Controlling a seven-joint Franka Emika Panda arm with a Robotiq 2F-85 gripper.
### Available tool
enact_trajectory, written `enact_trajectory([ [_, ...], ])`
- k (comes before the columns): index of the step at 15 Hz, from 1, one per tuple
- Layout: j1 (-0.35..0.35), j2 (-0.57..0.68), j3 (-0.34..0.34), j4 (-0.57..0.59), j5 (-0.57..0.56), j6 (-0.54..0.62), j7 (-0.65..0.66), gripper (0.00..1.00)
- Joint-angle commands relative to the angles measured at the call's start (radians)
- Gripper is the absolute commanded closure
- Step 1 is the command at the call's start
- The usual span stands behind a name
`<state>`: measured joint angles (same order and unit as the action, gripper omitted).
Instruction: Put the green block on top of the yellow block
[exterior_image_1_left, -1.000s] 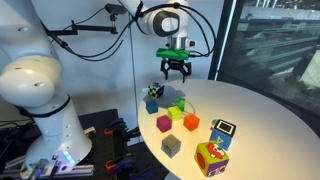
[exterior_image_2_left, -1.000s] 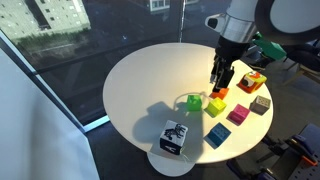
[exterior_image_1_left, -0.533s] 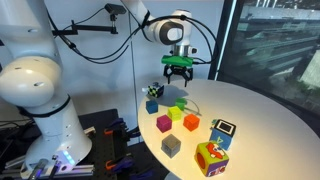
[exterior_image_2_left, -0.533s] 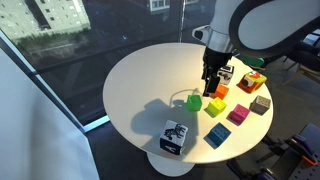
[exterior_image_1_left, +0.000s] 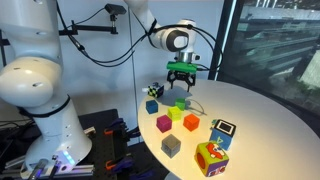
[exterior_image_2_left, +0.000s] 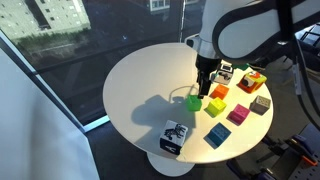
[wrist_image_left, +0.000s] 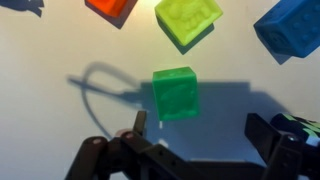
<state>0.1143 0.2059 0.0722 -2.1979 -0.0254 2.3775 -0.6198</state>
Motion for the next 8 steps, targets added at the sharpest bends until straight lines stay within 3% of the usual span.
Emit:
enact_trajectory([
  [1, -0.022, 0.052, 0.021, 0.044, -0.043, 0.01, 0.01, 0.0],
  [8, -0.026, 0.109, 0.031, 0.059, -0.079, 0.061, 0.019, 0.0],
])
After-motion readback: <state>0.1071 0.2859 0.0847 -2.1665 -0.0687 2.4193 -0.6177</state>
